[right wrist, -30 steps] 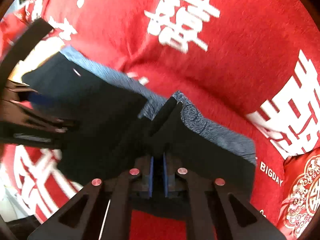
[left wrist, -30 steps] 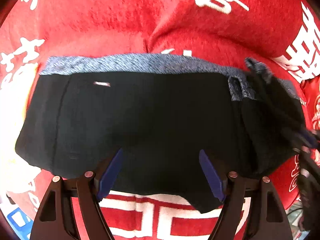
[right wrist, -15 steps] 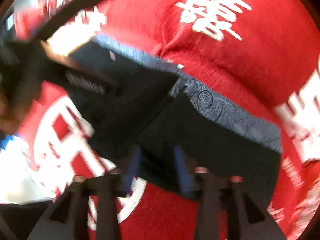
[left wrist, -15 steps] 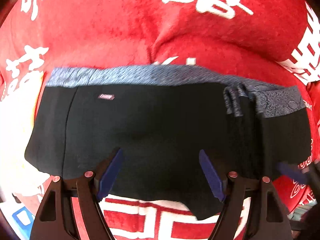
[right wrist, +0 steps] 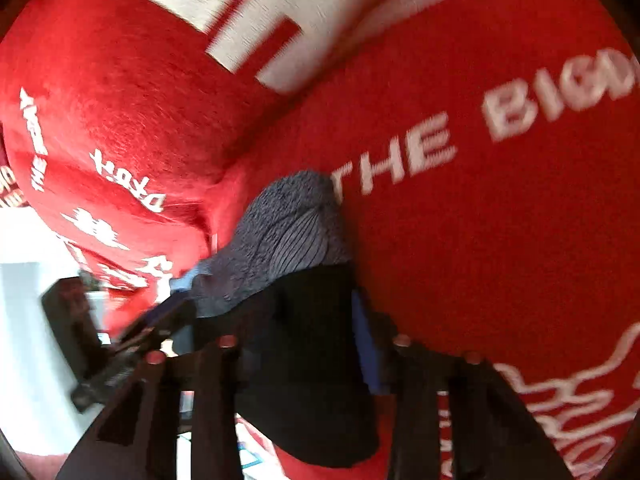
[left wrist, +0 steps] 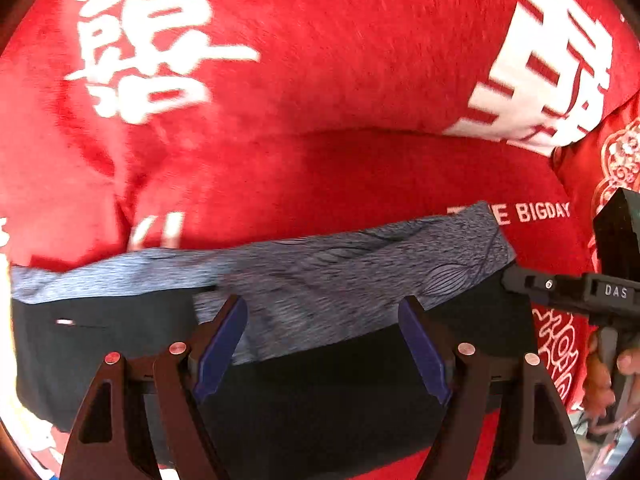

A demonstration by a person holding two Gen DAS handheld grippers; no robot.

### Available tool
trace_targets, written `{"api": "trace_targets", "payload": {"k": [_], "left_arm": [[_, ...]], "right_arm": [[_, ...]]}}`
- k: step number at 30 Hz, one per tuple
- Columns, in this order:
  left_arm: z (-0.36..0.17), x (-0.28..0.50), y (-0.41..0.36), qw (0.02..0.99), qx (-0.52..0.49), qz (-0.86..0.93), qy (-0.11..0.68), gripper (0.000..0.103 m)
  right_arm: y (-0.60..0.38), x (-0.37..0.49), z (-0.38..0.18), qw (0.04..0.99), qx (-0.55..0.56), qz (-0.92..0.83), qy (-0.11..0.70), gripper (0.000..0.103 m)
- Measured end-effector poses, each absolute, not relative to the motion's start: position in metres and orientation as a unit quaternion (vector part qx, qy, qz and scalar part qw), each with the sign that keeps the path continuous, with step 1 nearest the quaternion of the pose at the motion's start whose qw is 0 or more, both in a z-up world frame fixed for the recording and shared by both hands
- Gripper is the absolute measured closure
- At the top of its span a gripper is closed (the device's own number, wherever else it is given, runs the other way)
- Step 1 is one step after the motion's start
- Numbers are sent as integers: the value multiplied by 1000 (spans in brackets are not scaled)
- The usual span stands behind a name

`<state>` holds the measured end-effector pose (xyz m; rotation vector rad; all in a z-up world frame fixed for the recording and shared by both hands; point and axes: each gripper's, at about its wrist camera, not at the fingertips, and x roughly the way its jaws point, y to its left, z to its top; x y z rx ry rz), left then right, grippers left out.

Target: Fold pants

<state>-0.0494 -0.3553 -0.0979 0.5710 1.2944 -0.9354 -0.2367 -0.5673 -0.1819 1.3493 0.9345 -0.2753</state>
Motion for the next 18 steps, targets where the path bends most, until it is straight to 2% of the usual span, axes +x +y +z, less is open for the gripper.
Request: {"api": "trace_targets", "payload": {"k": [2, 5, 6, 7, 8, 10, 17, 18], "left_arm": [[-112, -53, -357, 661, 277, -398, 573, 24], [-122, -55, -339, 662, 284, -397, 569, 24], [-123, -55, -334, 665, 293, -394, 563, 20], [-126, -56, -329, 669, 312, -383, 555, 7], [-135, -53, -319, 667, 312, -369, 567, 4], [-140, -44, -300, 661, 263, -362, 602, 4], [-123, -46, -267, 685, 272, -338, 586, 4], [-117, -40, -258, 694, 263, -326, 586, 4]], "right_arm": [[-565, -239, -179, 670, 619, -101, 397, 75], [-548, -239, -159, 686, 598, -79, 407, 76], [-545, -239, -157, 689, 587, -83, 417, 76], [-542, -239, -157, 692, 576, -92, 426, 75], [-541, -237, -158, 692, 566, -106, 436, 75], [-537, -235, -161, 685, 555, -137, 452, 60], [-487, -221, -109, 733, 383, -235, 512, 57], [-475, -217, -100, 742, 356, -234, 517, 52]]}}
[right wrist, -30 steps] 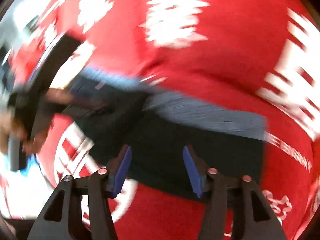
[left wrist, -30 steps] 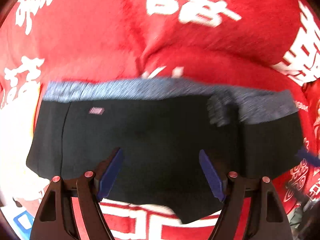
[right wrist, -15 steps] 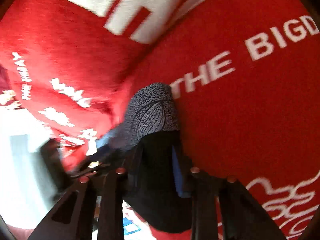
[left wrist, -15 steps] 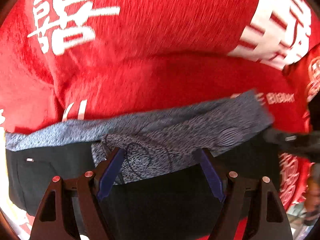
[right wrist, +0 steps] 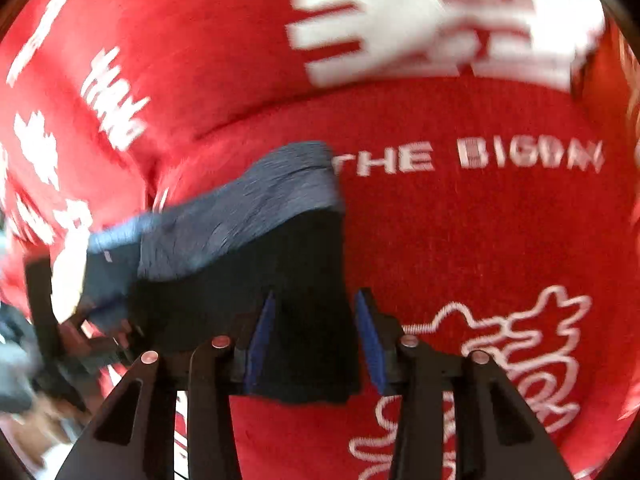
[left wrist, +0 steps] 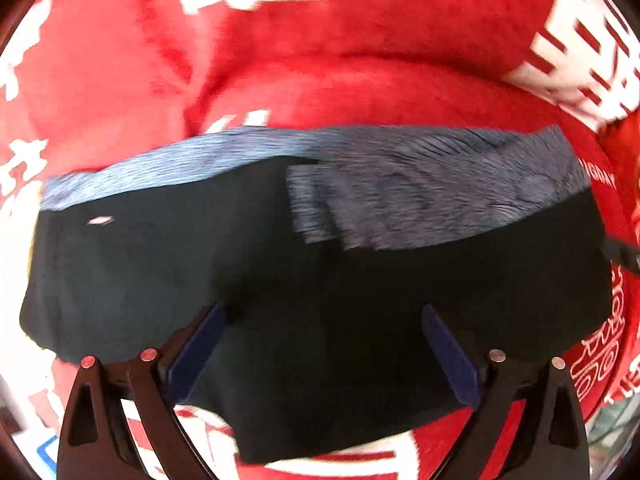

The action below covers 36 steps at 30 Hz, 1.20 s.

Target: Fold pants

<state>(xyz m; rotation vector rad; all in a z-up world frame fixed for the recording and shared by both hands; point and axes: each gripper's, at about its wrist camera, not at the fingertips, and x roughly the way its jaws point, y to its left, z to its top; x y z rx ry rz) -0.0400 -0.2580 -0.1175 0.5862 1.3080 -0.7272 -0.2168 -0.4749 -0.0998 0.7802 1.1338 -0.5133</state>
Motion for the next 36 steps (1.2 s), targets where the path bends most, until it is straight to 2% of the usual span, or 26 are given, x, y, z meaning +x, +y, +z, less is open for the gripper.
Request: {"api": "trace_targets", "payload": {"k": [1, 3, 8, 12, 16, 19, 23, 36], "left_arm": [[-115, -35, -252, 699, 254, -319, 588, 4], [-108, -20, -232, 710, 232, -297, 595, 4], [-115, 15, -183, 723, 235, -234, 606, 4], [-137, 19, -165, 716, 237, -225, 617, 4], [-159, 0, -164, 700, 261, -246, 617, 4], [-160, -6, -157, 712, 254, -248, 606, 4], [-162, 7, -141, 701, 222, -241, 633, 4], [-149, 41, -91, 714, 194, -213, 638, 4]], "right_arm": [[-461, -213, -91, 753, 333, -227, 521, 46], [-430, -200, -84, 765, 318, -193, 526, 43], [-369, -170, -99, 753, 360, -119, 538, 43], [-346, -142, -96, 771, 331, -119, 530, 50], [-347, -113, -102, 782, 293, -139, 532, 50], [-343, -105, -135, 743, 300, -143, 581, 51], [-327, -110, -127, 757, 270, -151, 575, 51], [-326, -100, -129, 730, 272, -169, 604, 48]]}}
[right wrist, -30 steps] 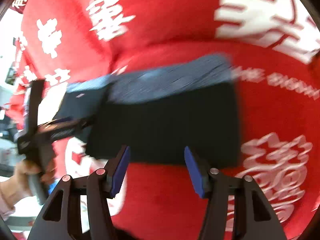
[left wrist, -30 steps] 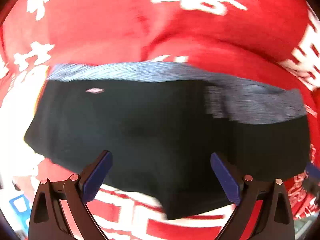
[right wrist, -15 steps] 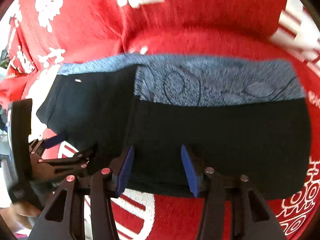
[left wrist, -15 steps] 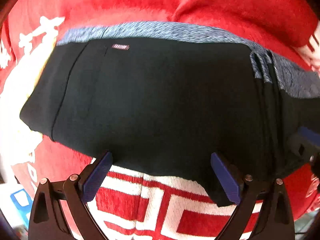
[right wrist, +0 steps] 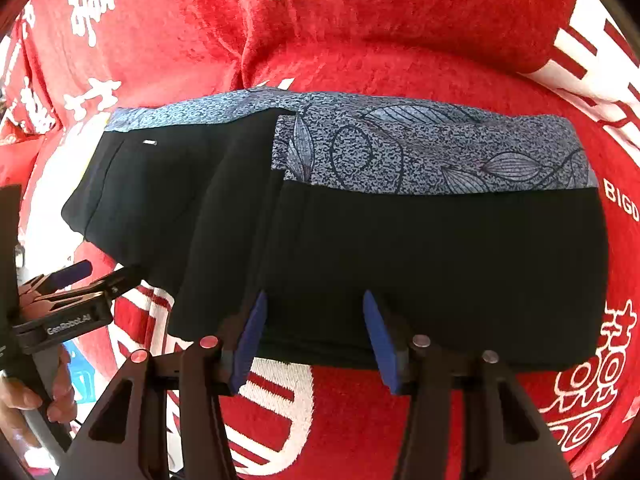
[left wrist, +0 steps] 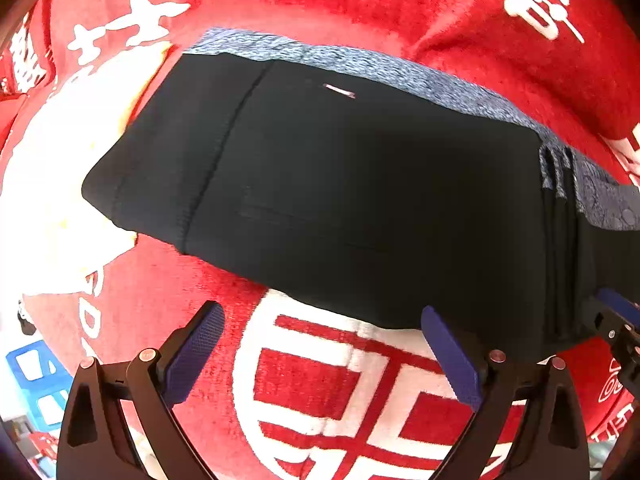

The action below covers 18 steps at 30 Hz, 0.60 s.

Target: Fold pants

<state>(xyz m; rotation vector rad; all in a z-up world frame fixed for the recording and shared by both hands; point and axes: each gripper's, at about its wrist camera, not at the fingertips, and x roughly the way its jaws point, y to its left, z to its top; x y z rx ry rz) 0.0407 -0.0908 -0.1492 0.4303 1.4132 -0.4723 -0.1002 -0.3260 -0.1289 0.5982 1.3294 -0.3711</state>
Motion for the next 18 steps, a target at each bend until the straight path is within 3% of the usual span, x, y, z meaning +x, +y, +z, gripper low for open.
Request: {"api": "trace_targets", "payload": {"k": [3, 5, 6, 10, 14, 18], "left_arm": [[-150, 48, -86, 715, 187, -211, 639, 4], [-153, 59, -74, 715, 181, -211, 641, 4], [-156, 66, -70, 716, 177, -211, 642, 4], [-158, 77, -60, 717, 166, -208, 645, 4], [-159, 86, -48, 719, 156, -208, 645, 4], [-151, 84, -40, 721, 150, -207, 644, 4]], "right_arm": [[-325, -99, -130, 728, 270, -176, 605, 47], [-325, -97, -131, 726, 274, -179, 605, 42], [-324, -95, -132, 724, 279, -177, 606, 33], [-304, -80, -135, 719, 213, -178, 636, 26], [-286, -71, -139, 714, 151, -180, 659, 23], [-287, -68, -138, 708, 156, -185, 664, 22]]}}
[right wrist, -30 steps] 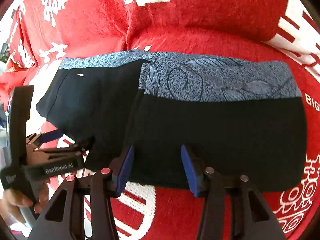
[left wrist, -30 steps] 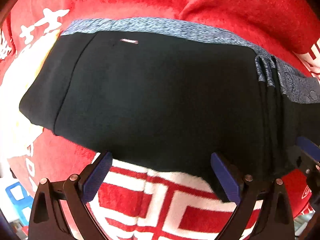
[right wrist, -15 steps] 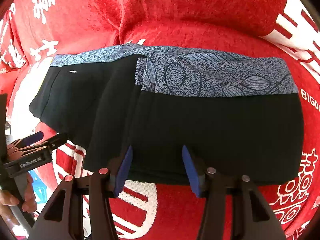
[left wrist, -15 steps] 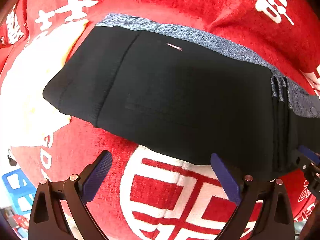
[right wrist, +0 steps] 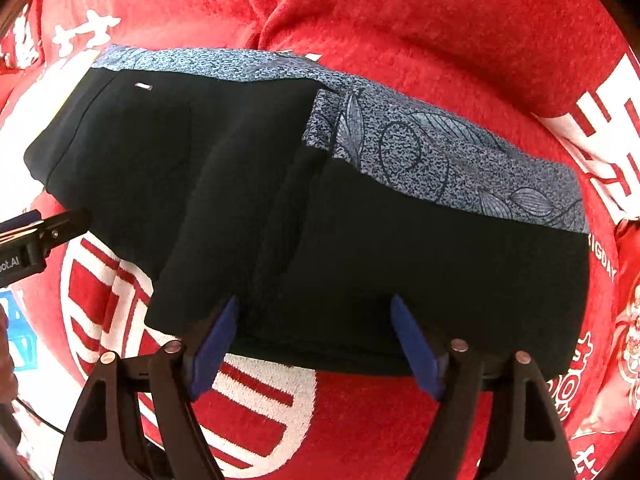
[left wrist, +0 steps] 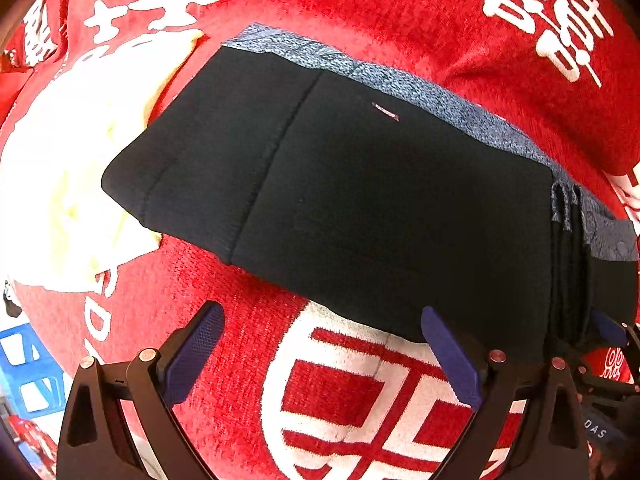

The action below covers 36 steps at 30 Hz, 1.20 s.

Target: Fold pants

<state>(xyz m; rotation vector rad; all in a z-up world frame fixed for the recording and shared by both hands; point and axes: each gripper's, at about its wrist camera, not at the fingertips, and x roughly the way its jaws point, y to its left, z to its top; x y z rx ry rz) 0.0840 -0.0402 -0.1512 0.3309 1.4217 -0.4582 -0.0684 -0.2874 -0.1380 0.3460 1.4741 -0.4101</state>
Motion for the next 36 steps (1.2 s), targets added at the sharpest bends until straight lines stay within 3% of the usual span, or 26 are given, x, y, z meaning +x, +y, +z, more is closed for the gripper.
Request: {"api": "trace_targets", "payload": {"k": [6, 8, 12, 16, 36], "left_arm": [[-148, 95, -27, 722, 137, -206, 646, 4], [-149, 100, -22, 721, 125, -203, 650, 4], [-145, 104, -16, 724, 97, -199, 653, 4], [-144, 110, -8, 723, 64, -201, 657, 4], [-160, 145, 59, 716, -142, -194, 656, 4]], "right_arm": [[-281, -58, -107, 737, 183, -146, 633, 24], [-279, -51, -94, 760, 177, -132, 612, 35], [-292, -37, -103, 752, 236, -107, 606, 69], [-302, -43, -145, 708, 281, -118, 637, 74], [-286, -38, -153, 724, 255, -104, 633, 56]]}}
